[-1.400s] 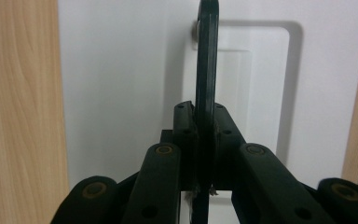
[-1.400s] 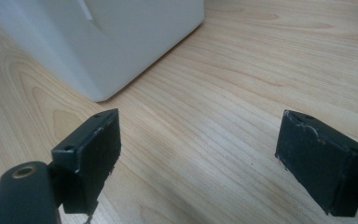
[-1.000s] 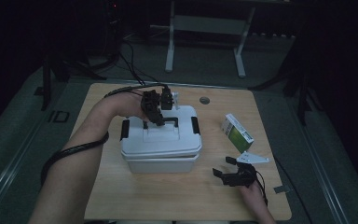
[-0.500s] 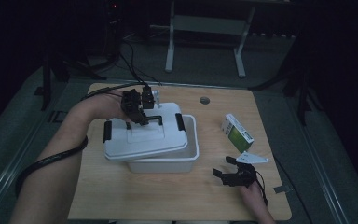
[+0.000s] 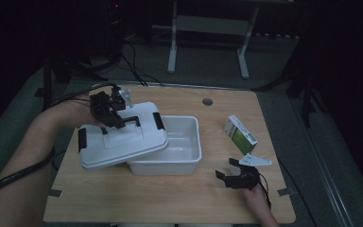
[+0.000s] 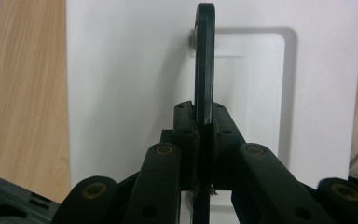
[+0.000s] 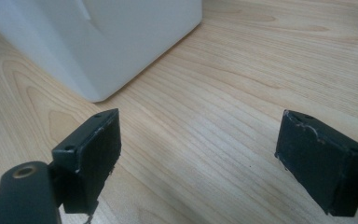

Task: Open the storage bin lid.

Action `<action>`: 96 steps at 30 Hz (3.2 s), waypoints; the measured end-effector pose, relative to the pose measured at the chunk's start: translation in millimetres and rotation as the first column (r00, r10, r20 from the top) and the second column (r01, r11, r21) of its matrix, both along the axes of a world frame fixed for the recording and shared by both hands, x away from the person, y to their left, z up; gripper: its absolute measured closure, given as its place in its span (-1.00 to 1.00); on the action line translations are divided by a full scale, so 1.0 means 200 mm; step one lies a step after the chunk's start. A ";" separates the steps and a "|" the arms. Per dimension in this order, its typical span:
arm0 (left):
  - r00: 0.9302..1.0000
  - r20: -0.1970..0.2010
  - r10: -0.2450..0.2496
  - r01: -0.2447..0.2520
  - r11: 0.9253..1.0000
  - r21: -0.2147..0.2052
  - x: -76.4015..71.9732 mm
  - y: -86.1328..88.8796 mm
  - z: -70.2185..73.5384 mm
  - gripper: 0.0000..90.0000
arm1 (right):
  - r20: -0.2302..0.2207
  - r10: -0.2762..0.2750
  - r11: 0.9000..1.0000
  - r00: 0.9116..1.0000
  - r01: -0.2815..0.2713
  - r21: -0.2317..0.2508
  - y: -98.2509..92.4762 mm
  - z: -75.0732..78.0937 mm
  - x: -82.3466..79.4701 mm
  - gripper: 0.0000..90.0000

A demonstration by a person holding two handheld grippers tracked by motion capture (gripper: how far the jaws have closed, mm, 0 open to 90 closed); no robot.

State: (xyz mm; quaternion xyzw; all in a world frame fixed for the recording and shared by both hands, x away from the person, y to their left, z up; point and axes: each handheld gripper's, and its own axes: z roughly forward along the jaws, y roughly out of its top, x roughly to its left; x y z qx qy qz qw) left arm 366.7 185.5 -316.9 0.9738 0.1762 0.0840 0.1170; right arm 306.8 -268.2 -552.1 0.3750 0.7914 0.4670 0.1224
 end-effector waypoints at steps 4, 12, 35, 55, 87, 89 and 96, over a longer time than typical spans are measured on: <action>0.999 -0.008 0.039 -0.039 0.999 0.001 -0.03 0.10 -0.02 0.86 | 0.001 0.000 1.000 1.000 0.000 -0.003 0.00 0.00 0.00 -0.69; 0.993 0.005 0.115 -0.115 0.993 -0.011 -0.10 0.29 -0.01 0.86 | -0.001 -0.001 1.000 1.000 0.001 -0.003 0.00 0.00 0.00 -0.69; 0.962 -0.037 0.272 -0.274 0.960 -0.059 -0.22 0.67 -0.24 0.86 | -0.006 -0.006 1.000 1.000 0.006 -0.010 0.01 0.00 0.01 -0.69; 0.942 -0.080 0.327 -0.332 0.941 -0.068 -0.15 0.68 -0.68 0.85 | -0.011 -0.006 1.000 1.000 0.006 -0.021 0.02 -0.01 0.01 -0.69; 0.900 -0.155 0.408 -0.428 0.894 -0.130 -0.12 0.65 -0.82 -0.04 | -0.014 -0.001 1.000 1.000 0.001 -0.020 0.02 -0.01 0.01 -0.70; 0.897 -0.170 0.408 -0.431 0.892 -0.136 -0.13 0.66 -0.82 -0.11 | -0.013 -0.001 1.000 1.000 0.001 -0.018 0.02 0.00 0.01 -0.70; 0.896 -0.184 0.405 -0.428 0.898 -0.105 -0.13 0.66 -0.80 -0.23 | -0.013 -0.007 1.000 1.000 0.007 -0.017 0.01 0.00 0.01 -0.70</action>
